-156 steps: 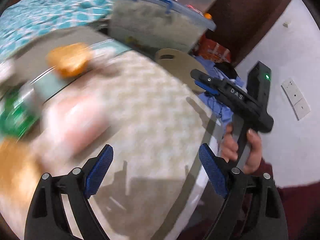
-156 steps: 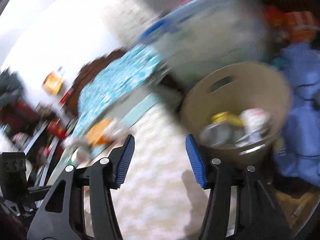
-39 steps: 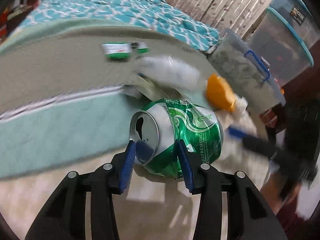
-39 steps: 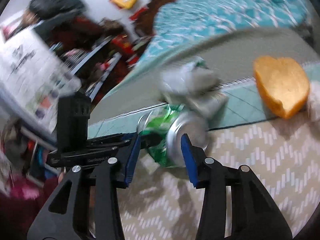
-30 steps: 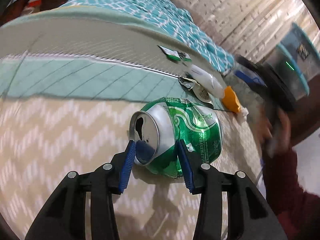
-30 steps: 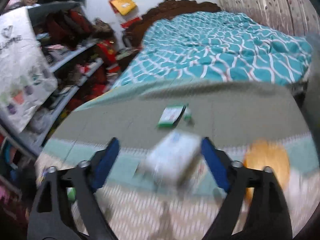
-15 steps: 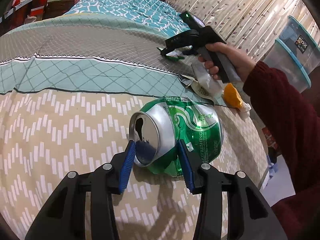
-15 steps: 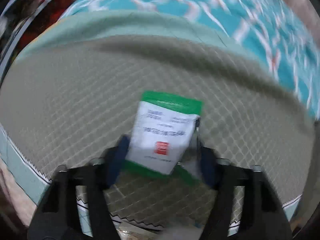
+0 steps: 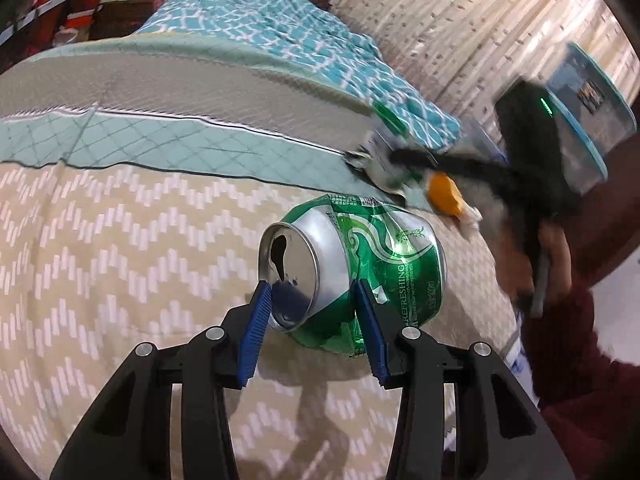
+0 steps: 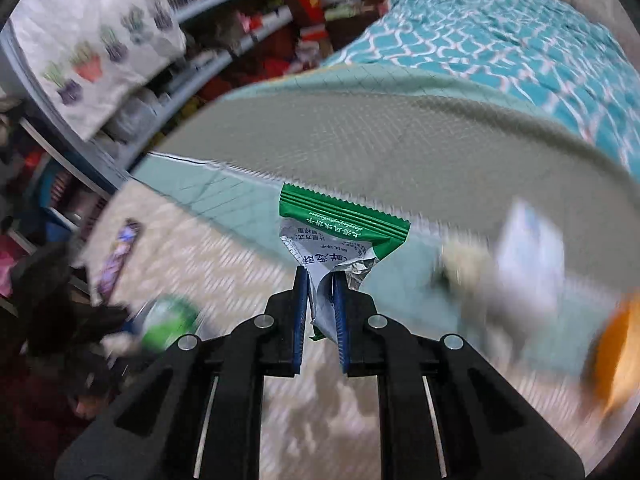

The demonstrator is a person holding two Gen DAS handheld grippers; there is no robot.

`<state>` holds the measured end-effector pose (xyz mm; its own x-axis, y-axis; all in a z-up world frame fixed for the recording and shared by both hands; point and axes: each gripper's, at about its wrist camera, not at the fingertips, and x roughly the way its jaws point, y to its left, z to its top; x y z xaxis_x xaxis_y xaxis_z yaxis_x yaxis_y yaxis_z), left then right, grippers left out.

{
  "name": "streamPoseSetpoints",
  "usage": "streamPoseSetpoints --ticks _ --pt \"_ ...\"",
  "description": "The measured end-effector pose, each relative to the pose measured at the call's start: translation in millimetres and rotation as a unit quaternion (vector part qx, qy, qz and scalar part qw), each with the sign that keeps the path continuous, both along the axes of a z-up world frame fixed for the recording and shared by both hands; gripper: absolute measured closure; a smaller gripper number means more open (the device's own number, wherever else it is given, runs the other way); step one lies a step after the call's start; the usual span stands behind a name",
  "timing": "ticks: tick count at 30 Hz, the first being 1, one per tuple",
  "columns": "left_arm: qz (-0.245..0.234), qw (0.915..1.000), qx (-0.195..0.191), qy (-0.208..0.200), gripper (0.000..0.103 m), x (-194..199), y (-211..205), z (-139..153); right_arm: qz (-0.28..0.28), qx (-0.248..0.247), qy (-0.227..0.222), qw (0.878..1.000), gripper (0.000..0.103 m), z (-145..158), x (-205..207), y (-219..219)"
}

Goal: Collect trash
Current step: 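Carry the can and packet to the bin and release both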

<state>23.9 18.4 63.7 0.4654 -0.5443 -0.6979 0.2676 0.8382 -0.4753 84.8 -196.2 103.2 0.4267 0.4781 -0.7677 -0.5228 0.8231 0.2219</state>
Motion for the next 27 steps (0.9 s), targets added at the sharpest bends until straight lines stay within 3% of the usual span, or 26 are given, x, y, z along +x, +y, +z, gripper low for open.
streamPoseSetpoints --ticks 4,7,12,20,27 --pt "-0.047 0.9988 0.012 0.004 0.062 -4 -38 0 -0.081 -0.011 -0.031 0.996 0.088 -18 -63 -56" --pt "-0.087 0.9959 0.022 0.009 0.062 -3 -72 -3 -0.140 0.015 -0.023 0.990 0.088 -29 -96 -101" --pt "-0.166 0.9848 0.035 0.036 0.062 9 -150 -13 -0.243 0.063 -0.034 0.968 0.088 -42 -136 -184" --pt "-0.271 0.9599 0.049 0.051 0.062 39 -296 -13 -0.379 0.114 -0.091 0.914 0.088 -19 -155 -317" --pt "-0.334 0.9404 0.054 0.032 0.062 52 -435 8 -0.477 0.080 -0.099 0.870 0.087 -16 -161 -421"
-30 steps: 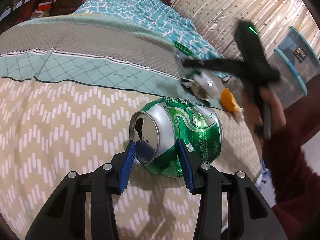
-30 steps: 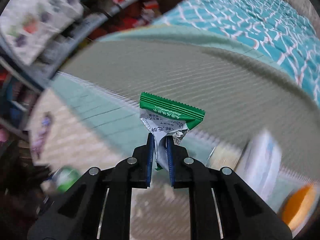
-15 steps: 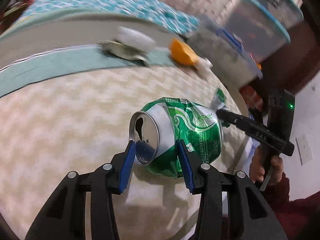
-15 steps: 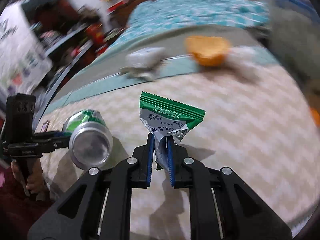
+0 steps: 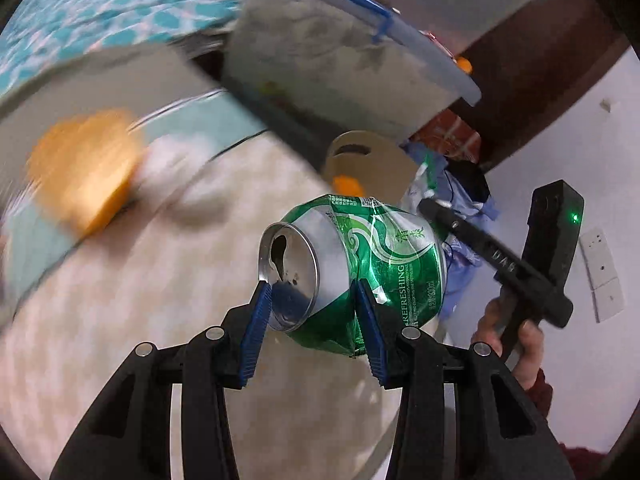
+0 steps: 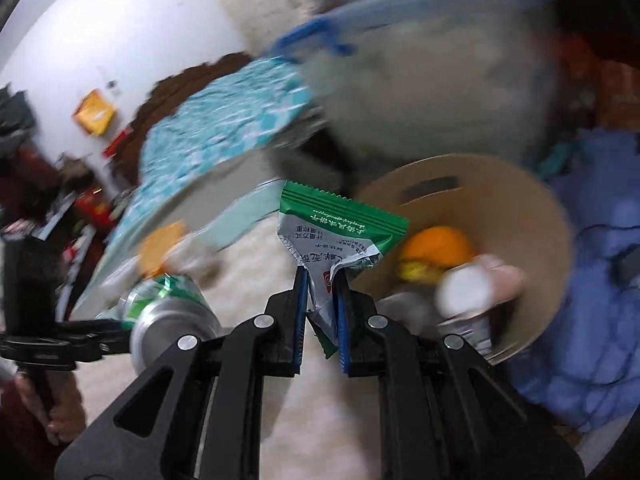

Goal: Collect trash
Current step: 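Carry the can and packet to the bin and release both, then grasp the orange peel with the left gripper while the right grasps the white tissue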

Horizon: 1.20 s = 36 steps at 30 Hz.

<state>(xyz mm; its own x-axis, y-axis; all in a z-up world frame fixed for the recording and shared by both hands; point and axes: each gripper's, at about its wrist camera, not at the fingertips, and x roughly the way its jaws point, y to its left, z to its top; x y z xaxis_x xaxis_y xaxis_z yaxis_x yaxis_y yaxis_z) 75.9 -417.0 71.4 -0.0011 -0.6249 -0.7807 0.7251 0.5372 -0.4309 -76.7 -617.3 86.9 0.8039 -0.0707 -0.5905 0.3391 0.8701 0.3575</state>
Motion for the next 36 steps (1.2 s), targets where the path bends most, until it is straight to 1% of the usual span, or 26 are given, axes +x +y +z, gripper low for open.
streamPoseSetpoints --ticks 1,4,6,7,8,9,10,11,13,15,18,20,21,22,24,27,29,31,34,36 --pt "-0.004 1.0000 0.003 -0.007 0.062 0 -15 2 -0.017 -0.004 0.006 1.000 0.084 -2 0 -13" --pt "-0.012 0.9998 0.008 -0.015 0.062 3 -64 1 -0.039 -0.001 0.026 0.999 0.084 -14 4 -39" --pt "-0.017 0.9996 0.013 -0.017 0.062 5 -94 -3 -0.050 -0.003 0.038 0.998 0.084 -23 8 -48" --pt "-0.020 0.9995 0.017 -0.020 0.061 5 -105 -5 -0.055 -0.003 0.042 0.998 0.075 -27 7 -53" --pt "-0.020 0.9993 0.022 -0.024 0.061 5 -115 -8 -0.064 0.001 0.045 0.997 0.060 -32 7 -60" --pt "-0.018 0.9990 0.029 -0.028 0.058 4 -125 -12 -0.076 0.001 0.040 0.996 0.029 -34 6 -63" --pt "-0.017 0.9987 0.036 -0.030 0.040 3 -132 -16 -0.089 -0.004 0.030 0.996 0.020 -34 -1 -66" --pt "-0.016 0.9985 0.042 -0.033 0.035 1 -139 -19 -0.094 -0.006 0.017 0.995 0.018 -32 -3 -70" --pt "-0.018 0.9984 0.042 -0.033 0.035 -2 -143 -20 -0.105 -0.010 0.007 0.994 0.020 -28 -11 -72" --pt "-0.024 0.9990 0.030 -0.025 0.035 -5 -137 -16 -0.133 -0.014 -0.021 0.991 0.022 -19 -26 -72" --pt "-0.028 0.9986 0.014 -0.043 0.035 -13 -117 -1 -0.163 -0.009 -0.062 0.985 0.027 -4 -45 -70" --pt "-0.025 0.9986 -0.008 -0.046 0.033 -15 -98 12 -0.163 0.001 -0.092 0.982 0.029 9 -51 -61" --pt "-0.021 0.9986 -0.018 -0.046 0.033 -16 -85 19 -0.158 0.003 -0.099 0.983 0.030 14 -51 -54" --pt "-0.018 0.9984 -0.034 -0.042 0.033 -16 -71 25 -0.146 0.005 -0.106 0.984 0.030 20 -48 -48" --pt "-0.009 0.9975 -0.058 -0.039 0.033 -16 -41 34 -0.102 -0.001 -0.111 0.988 0.030 31 -34 -22" --pt "0.018 0.9960 -0.071 -0.051 0.033 -10 11 40 -0.028 -0.012 -0.099 0.995 0.031 38 -4 20" --pt "0.054 0.9946 -0.068 -0.058 0.033 2 44 40 0.034 -0.020 -0.078 0.996 0.031 36 25 54" --pt "0.107 0.9907 -0.059 -0.060 0.034 22 81 37 0.075 -0.038 -0.052 0.995 0.029 31 51 85" --pt "0.175 0.9830 -0.036 -0.043 0.034 55 120 25 0.144 -0.065 -0.003 0.987 0.027 18 93 129" --pt "0.198 0.9792 -0.030 -0.034 0.036 72 134 20 0.170 -0.087 0.022 0.981 0.022 8 115 151"
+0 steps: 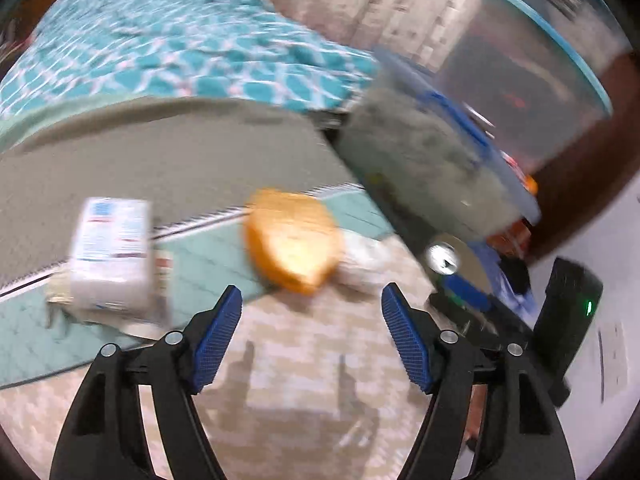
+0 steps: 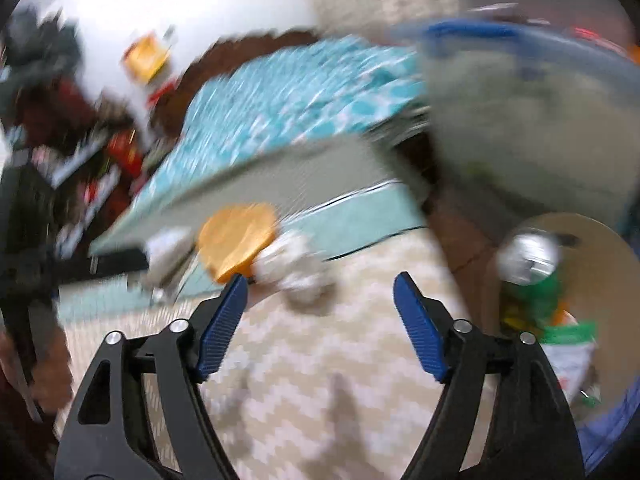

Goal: Collect trash
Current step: 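Grasp the orange peel with the left gripper while the right grasps the white tissue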

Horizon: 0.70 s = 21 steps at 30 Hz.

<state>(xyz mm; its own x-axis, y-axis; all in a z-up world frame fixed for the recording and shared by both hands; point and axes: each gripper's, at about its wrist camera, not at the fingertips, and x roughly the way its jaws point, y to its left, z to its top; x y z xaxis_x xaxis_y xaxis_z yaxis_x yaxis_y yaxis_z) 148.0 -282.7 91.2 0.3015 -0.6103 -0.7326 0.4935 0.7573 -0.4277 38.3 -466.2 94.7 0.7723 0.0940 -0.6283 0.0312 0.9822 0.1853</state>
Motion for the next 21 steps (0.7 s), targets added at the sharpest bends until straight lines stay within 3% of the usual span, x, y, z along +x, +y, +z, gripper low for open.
streamPoseSetpoints --ticks 5,8,10,11,13,16,21 --pt "0.016 0.9997 0.009 0.013 0.036 31 0 -13 0.000 -0.070 0.046 0.996 0.017 -18 45 33" --pt "0.009 0.9993 0.030 0.019 0.036 44 -18 -28 -0.010 -0.069 0.061 0.996 0.017 -25 59 31" --pt "0.001 0.9984 0.054 0.019 0.043 51 -36 -39 -0.016 -0.064 0.066 0.996 0.017 -30 64 28" --pt "-0.001 0.9977 0.065 0.021 0.046 52 -39 -46 -0.018 -0.062 0.067 0.996 0.020 -31 64 28" --pt "-0.011 0.9966 0.073 0.038 0.071 56 -49 -60 -0.020 -0.060 0.077 0.995 0.055 -35 63 27" --pt "-0.022 0.9954 0.082 0.043 0.086 50 -50 -68 -0.022 -0.044 0.071 0.996 0.058 -35 45 32" --pt "-0.044 0.9950 0.077 0.045 0.090 12 -18 -70 -0.009 -0.002 0.061 0.998 0.058 -41 -5 50"
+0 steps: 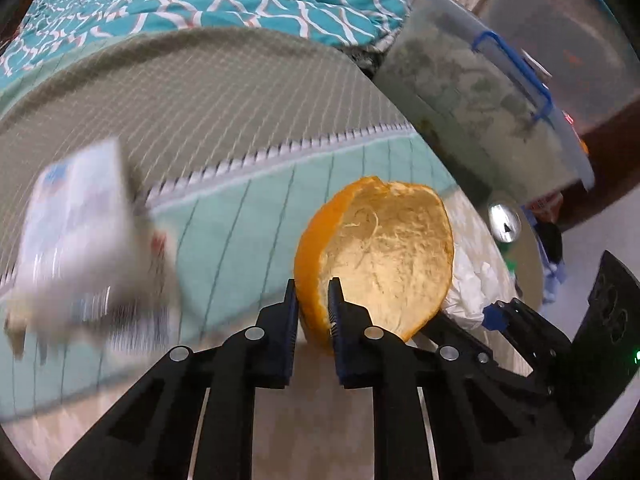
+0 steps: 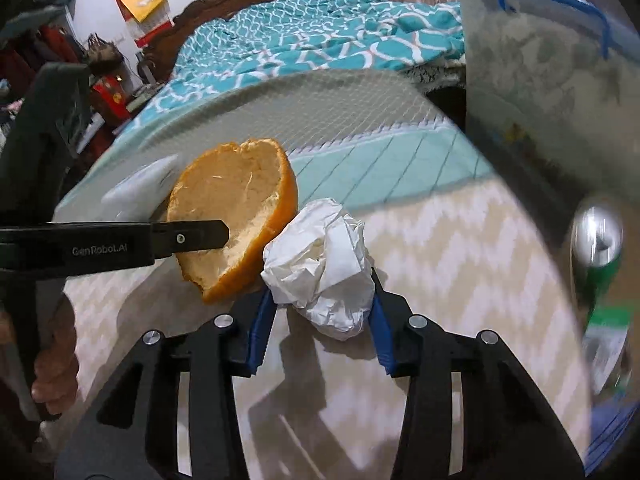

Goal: Collect trash
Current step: 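Grasp the orange peel with the left gripper while the right grasps the white tissue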

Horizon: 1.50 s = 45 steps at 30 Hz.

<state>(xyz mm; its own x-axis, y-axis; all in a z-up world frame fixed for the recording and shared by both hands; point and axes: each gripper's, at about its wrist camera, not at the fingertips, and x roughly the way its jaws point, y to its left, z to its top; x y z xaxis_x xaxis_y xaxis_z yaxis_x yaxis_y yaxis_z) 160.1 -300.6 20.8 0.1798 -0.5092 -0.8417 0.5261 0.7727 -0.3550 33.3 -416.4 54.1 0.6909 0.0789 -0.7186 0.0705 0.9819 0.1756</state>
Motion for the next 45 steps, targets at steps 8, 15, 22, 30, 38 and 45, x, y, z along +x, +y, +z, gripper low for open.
streamPoseSetpoints --ticks 8,15,22,30,38,45 --pt "-0.027 0.9995 -0.014 0.002 0.093 -93 82 3 -0.008 0.013 -0.031 0.999 0.058 -11 -106 43" --pt "0.013 0.9995 -0.028 0.006 0.093 -147 151 2 0.011 -0.002 -0.041 0.999 0.054 -18 -140 87" --pt "0.080 0.9963 -0.032 -0.006 0.092 -163 201 9 0.065 -0.012 -0.038 0.997 0.027 -25 -134 131" --pt "0.092 0.9951 -0.033 -0.015 0.049 -162 207 13 0.066 -0.024 -0.050 0.996 0.019 -24 -141 134" --pt "0.080 0.9964 -0.029 0.000 0.073 -156 189 4 0.103 -0.038 -0.041 0.993 0.052 -32 -142 135" --pt "0.030 0.9982 -0.041 0.033 0.094 -137 131 6 0.017 0.006 -0.067 0.998 0.058 -22 -145 61"
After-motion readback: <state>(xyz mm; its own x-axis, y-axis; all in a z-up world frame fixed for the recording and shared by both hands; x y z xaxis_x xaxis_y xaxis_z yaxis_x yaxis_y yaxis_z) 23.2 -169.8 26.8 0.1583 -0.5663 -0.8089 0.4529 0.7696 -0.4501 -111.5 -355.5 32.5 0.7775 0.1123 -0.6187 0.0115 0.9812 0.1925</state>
